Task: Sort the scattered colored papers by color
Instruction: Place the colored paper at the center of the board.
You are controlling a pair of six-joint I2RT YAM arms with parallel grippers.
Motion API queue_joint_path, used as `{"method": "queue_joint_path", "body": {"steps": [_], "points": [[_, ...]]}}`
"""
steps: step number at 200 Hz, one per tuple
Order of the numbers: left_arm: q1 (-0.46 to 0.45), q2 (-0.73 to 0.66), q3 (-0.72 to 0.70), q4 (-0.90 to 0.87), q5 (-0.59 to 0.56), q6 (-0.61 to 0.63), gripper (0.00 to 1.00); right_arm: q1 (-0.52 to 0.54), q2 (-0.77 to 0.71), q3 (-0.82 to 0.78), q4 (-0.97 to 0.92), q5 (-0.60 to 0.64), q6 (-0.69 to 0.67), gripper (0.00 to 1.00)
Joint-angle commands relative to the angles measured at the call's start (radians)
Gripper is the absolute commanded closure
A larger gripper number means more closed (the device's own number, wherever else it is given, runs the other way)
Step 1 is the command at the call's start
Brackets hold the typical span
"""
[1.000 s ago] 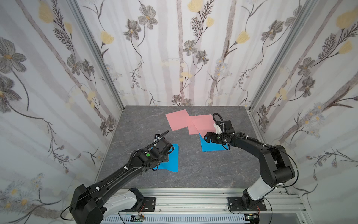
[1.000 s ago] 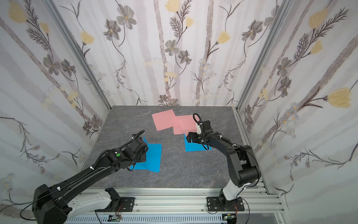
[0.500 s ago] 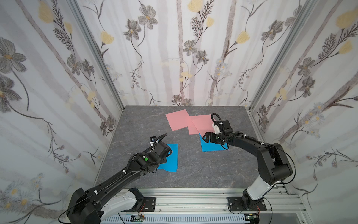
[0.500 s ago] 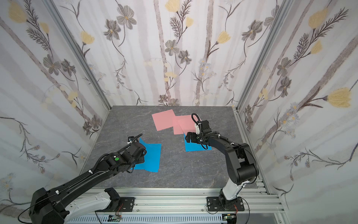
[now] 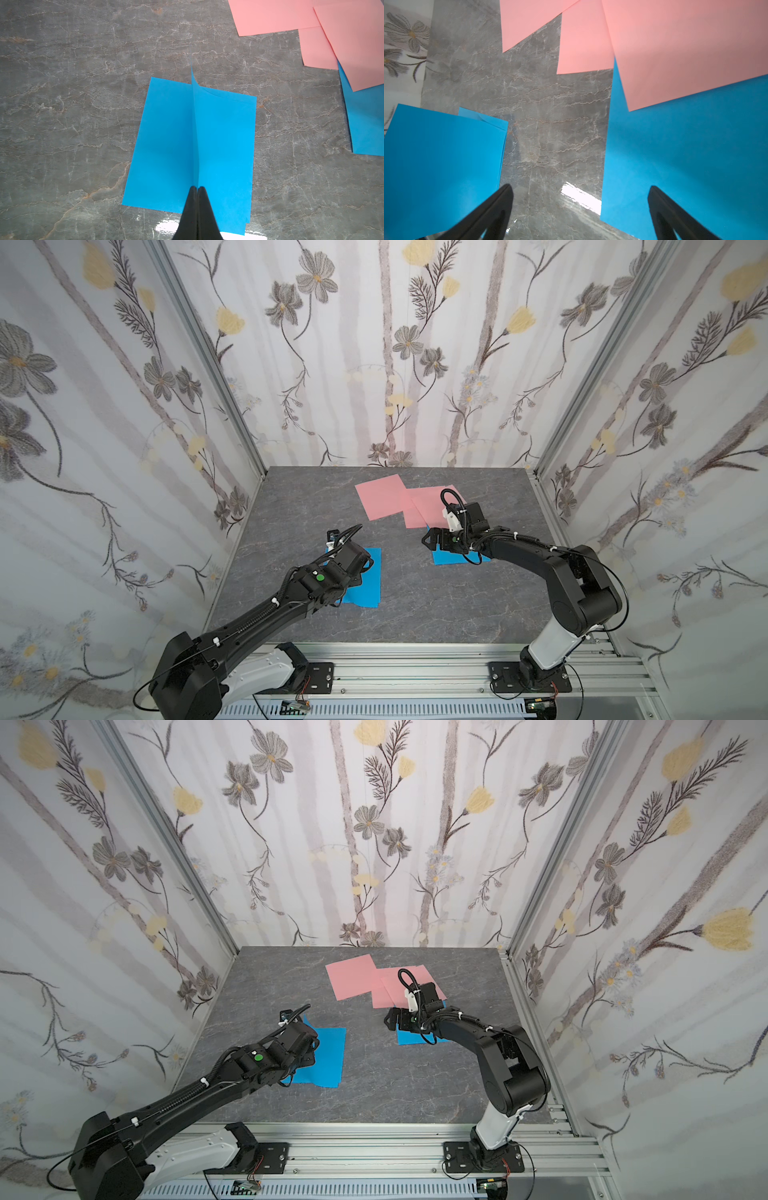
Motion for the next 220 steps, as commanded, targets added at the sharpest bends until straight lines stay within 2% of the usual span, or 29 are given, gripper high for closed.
{"method": "queue_joint_path", "body": {"steps": [1, 37, 91, 126, 179, 220], "points": [[0.001, 0.004, 0.006, 0.031, -0.027, -0.019, 1.00, 0.034, 0.020, -0.063, 0.243, -0.109, 0.185, 0.00], [0.004, -0.003, 0.005, 0.034, -0.051, -0.022, 1.00, 0.116, 0.059, -0.080, 0.409, -0.131, 0.303, 0.00], [0.004, -0.016, -0.008, 0.051, -0.056, -0.039, 1.00, 0.173, 0.070, -0.034, 0.443, -0.126, 0.342, 0.00], [0.004, -0.015, -0.020, 0.064, -0.061, -0.056, 1.00, 0.229, 0.096, -0.039, 0.563, -0.120, 0.438, 0.00], [0.004, -0.019, -0.029, 0.065, -0.074, -0.078, 1.00, 0.328, 0.223, -0.027, 0.758, -0.094, 0.585, 0.00], [0.004, -0.030, -0.026, 0.053, -0.078, -0.075, 1.00, 0.354, 0.326, 0.017, 0.872, -0.102, 0.665, 0.00]]}}
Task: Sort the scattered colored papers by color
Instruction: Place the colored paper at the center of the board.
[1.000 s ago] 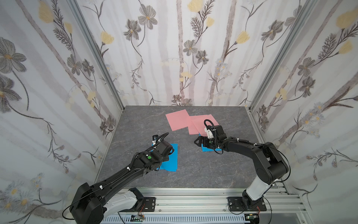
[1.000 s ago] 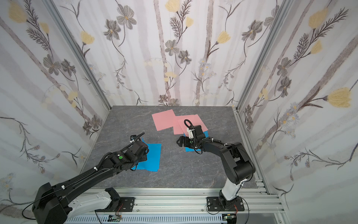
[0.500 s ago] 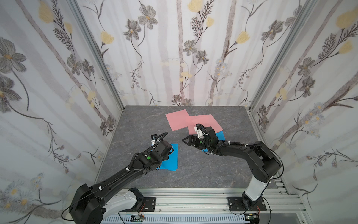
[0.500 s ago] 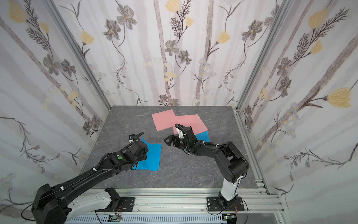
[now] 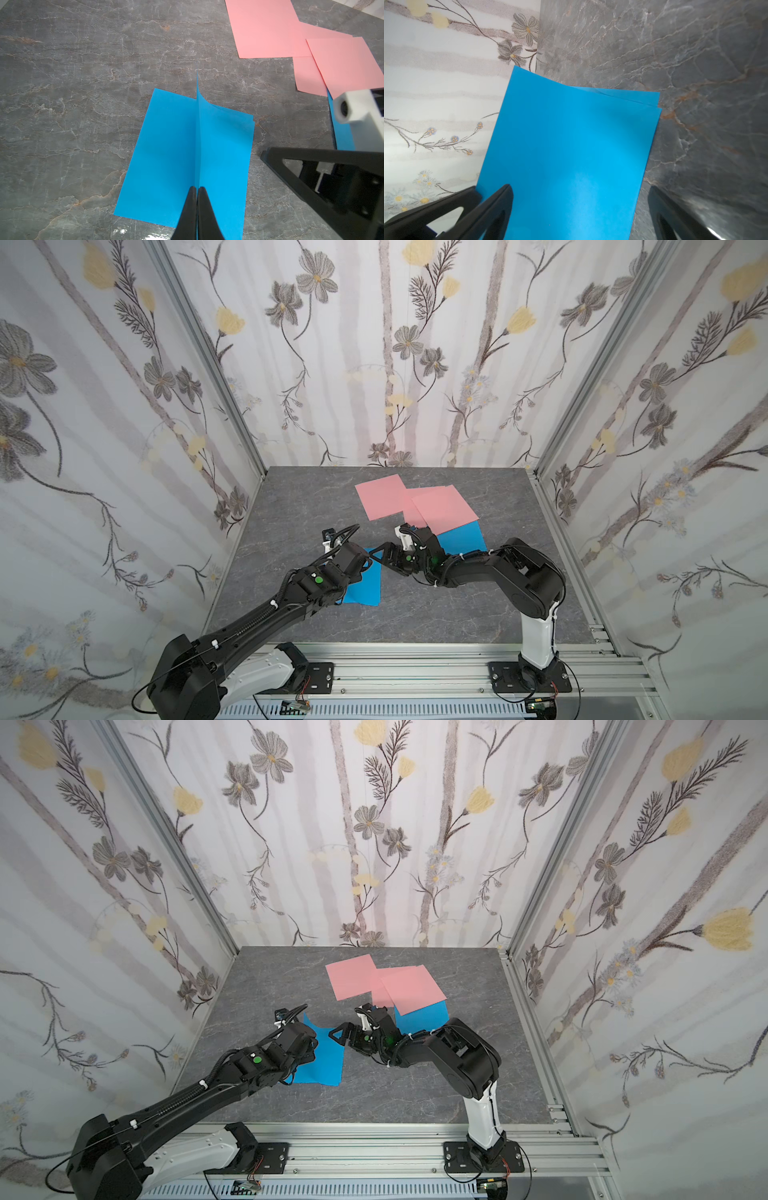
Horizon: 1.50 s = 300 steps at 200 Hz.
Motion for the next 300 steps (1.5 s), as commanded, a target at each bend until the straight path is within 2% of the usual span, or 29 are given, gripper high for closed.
{"method": "queue_joint_path", "body": {"steps": [1, 236, 252, 273, 284, 300], "points": [[0.002, -0.007, 0.000, -0.008, -0.026, -0.013, 1.00, 0.009, 0.032, 0.038, 0.146, 0.005, 0.079, 0.00], [0.001, -0.025, -0.023, -0.011, -0.031, -0.028, 1.00, 0.022, 0.141, 0.102, 0.134, 0.002, 0.087, 0.00], [0.001, -0.027, -0.027, -0.014, -0.030, -0.032, 0.95, 0.023, 0.141, 0.102, 0.132, 0.003, 0.087, 0.00], [0.001, -0.033, -0.034, -0.014, -0.027, -0.038, 0.80, 0.023, 0.142, 0.099, 0.130, 0.004, 0.087, 0.00], [0.000, -0.033, -0.037, -0.015, -0.026, -0.040, 0.76, 0.023, 0.140, 0.098, 0.130, 0.005, 0.087, 0.00], [0.001, -0.026, -0.030, -0.038, -0.039, -0.055, 0.62, 0.024, 0.141, 0.098, 0.130, 0.006, 0.088, 0.00]]}}
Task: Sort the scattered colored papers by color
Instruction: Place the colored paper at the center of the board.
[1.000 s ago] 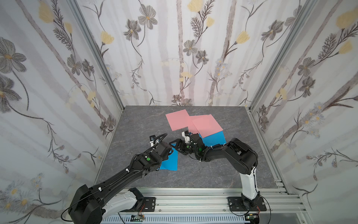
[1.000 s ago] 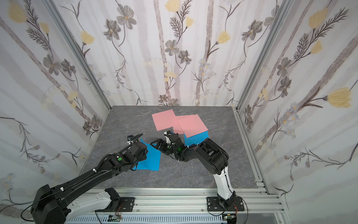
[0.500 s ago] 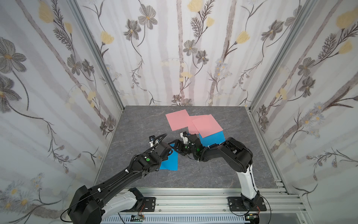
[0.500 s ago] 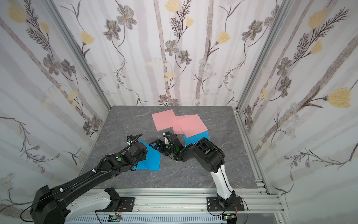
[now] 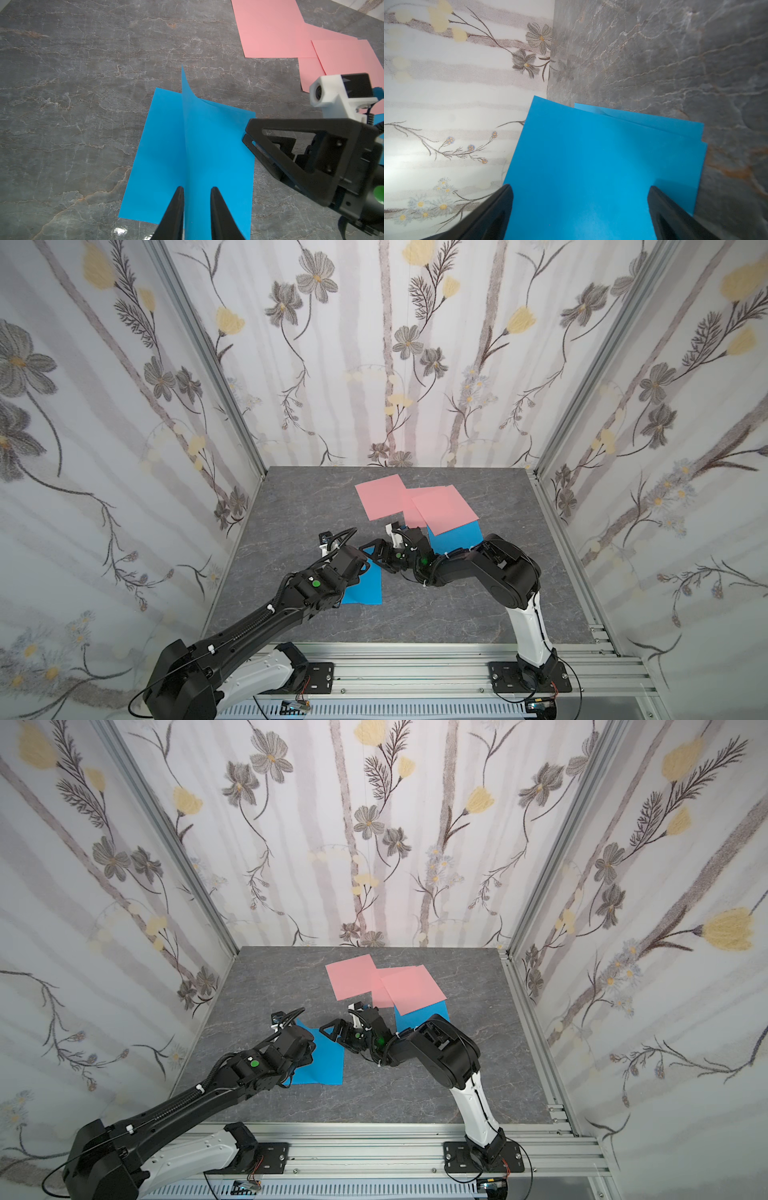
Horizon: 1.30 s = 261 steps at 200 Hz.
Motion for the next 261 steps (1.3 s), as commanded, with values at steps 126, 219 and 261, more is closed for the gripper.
{"method": "queue_joint_path", "body": {"steps": [126, 219, 261], "points": [[0.001, 0.010, -0.040, 0.093, 0.064, -0.043, 0.49, 0.000, 0.004, 0.000, -0.002, 0.003, 0.017, 0.00], [0.001, -0.023, -0.016, 0.063, 0.055, -0.008, 0.48, -0.001, -0.063, 0.028, -0.054, 0.000, -0.002, 0.00], [0.001, -0.026, -0.008, 0.075, 0.065, 0.003, 0.48, -0.018, -0.124, 0.034, -0.131, 0.002, -0.053, 0.00]]}}
